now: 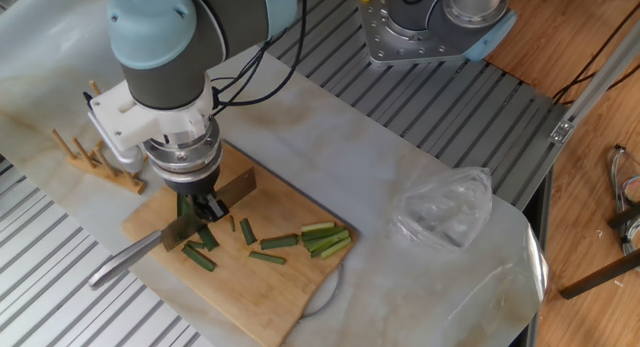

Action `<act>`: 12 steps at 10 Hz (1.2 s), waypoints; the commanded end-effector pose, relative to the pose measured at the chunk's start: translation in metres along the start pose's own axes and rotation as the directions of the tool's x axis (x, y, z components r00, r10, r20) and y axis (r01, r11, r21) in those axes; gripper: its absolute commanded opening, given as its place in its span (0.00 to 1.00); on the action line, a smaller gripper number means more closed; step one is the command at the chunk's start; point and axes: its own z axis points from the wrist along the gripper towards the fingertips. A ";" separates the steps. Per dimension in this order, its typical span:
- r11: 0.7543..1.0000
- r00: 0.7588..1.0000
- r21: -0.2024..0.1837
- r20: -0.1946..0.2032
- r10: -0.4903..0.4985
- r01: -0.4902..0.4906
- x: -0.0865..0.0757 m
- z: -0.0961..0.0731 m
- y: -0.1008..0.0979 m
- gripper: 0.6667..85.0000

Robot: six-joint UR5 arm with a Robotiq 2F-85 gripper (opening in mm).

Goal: Chop the green garlic

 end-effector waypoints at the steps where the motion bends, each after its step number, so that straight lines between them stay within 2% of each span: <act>1: 1.000 1.000 0.001 -0.007 -0.001 0.001 0.000 -0.002 -0.002 0.01; 6: 1.000 1.000 -0.007 0.006 -0.002 0.002 -0.002 0.008 -0.005 0.01; 9: 1.000 1.000 -0.007 -0.008 0.000 0.000 0.005 -0.002 -0.003 0.01; 12: 1.000 1.000 -0.010 -0.018 -0.005 0.004 0.008 -0.003 -0.005 0.01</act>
